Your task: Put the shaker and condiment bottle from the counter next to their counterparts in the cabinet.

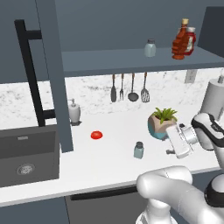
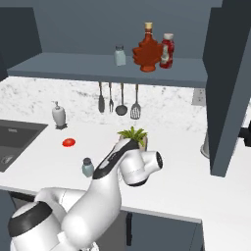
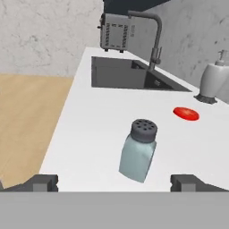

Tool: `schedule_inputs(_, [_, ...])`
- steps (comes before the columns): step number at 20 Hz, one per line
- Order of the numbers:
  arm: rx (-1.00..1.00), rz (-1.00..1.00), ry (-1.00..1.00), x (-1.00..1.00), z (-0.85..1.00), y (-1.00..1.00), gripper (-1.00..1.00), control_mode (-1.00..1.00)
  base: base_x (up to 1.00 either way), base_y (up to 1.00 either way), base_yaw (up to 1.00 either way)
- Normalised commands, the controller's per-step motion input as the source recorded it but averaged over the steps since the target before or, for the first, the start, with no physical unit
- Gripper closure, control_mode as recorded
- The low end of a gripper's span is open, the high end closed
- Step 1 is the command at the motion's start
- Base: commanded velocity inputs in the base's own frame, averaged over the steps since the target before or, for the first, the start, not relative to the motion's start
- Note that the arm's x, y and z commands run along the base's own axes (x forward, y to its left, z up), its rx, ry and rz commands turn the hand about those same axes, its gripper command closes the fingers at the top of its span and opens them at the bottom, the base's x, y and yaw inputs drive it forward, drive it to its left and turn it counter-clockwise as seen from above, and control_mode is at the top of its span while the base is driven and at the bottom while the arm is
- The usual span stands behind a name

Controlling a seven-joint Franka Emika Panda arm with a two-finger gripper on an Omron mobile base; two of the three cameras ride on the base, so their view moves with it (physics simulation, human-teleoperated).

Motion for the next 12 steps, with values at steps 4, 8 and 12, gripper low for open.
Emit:
schedule_inputs(4, [0.0,0.0,-0.03,-0.21,0.0,0.29,-1.0,-1.0,0.0,0.0,0.0])
schedule_inputs(8, [0.0,0.0,0.0,-0.02,-0.11,0.28,-1.0,-1.0,0.0,0.0,0.0])
schedule_inputs(12, [0.0,0.0,0.0,0.44,-0.04,0.0,-1.0,-1.0,0.0,0.0,0.0])
